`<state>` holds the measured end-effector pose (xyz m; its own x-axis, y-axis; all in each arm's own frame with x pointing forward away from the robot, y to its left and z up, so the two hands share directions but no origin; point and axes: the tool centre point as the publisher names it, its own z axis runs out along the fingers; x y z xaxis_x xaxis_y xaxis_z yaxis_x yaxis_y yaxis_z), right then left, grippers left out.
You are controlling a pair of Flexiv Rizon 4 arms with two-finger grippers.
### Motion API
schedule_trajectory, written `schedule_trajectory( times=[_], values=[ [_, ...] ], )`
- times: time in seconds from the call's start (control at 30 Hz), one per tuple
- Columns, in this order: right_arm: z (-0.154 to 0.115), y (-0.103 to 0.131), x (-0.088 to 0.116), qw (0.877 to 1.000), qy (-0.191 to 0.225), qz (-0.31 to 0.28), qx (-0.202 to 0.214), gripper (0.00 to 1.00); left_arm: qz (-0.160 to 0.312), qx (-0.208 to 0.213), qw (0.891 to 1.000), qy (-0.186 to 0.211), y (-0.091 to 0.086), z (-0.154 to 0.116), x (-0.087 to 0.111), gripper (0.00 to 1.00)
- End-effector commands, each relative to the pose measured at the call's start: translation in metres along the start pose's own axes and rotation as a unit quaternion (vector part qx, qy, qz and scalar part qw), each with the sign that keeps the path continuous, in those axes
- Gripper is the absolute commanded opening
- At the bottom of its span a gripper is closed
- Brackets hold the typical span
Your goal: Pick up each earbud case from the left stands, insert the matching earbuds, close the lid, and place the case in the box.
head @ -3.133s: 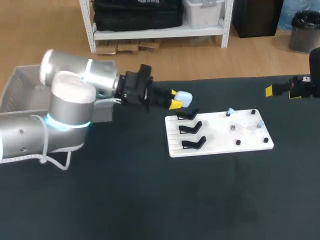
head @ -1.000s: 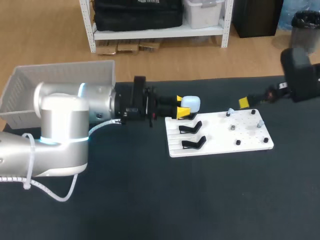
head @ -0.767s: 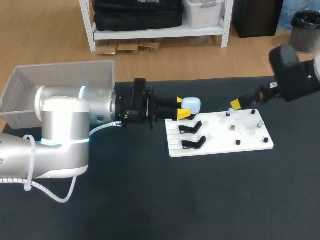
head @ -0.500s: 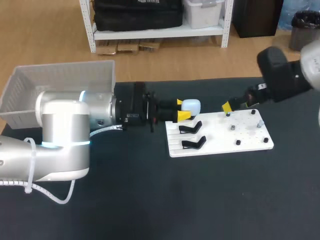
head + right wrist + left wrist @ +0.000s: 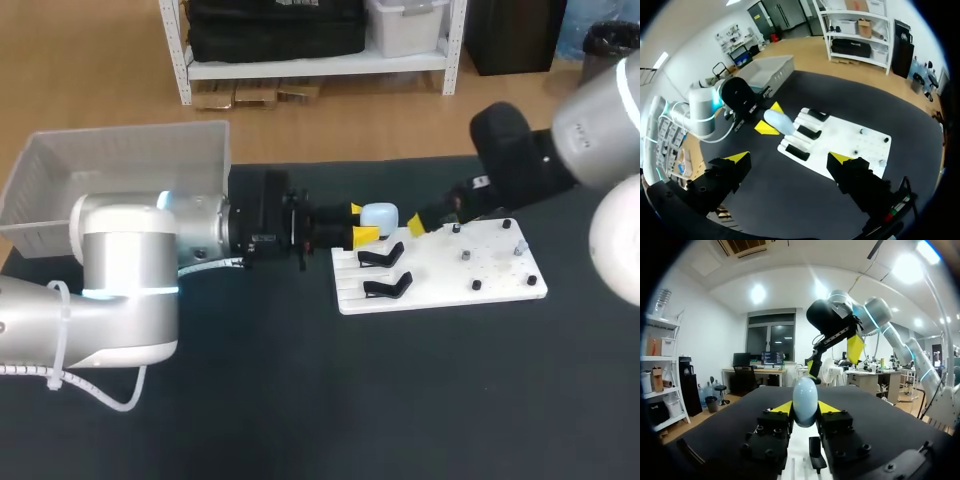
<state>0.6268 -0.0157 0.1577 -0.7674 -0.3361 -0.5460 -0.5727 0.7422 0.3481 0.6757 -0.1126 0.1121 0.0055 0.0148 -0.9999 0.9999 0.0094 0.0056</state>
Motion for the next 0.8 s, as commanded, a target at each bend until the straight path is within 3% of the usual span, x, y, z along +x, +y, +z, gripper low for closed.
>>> schedule_trajectory(
  times=[0.03, 0.37, 0.8],
  values=[
    [0.011, 0.006, -0.003, 1.000, 0.003, 0.000, 0.001, 1.00, 0.002, -0.004, 1.000, -0.002, -0.002, 0.000, 0.001, 0.00],
    [0.026, 0.006, -0.010, 1.000, -0.002, 0.010, -0.024, 1.00, 0.002, -0.004, 1.000, -0.002, -0.002, 0.000, 0.001, 0.00],
    [0.045, 0.001, -0.016, 1.000, 0.002, 0.017, -0.021, 1.00, 0.002, -0.004, 1.000, -0.002, -0.002, 0.000, 0.001, 0.00]
  ],
)
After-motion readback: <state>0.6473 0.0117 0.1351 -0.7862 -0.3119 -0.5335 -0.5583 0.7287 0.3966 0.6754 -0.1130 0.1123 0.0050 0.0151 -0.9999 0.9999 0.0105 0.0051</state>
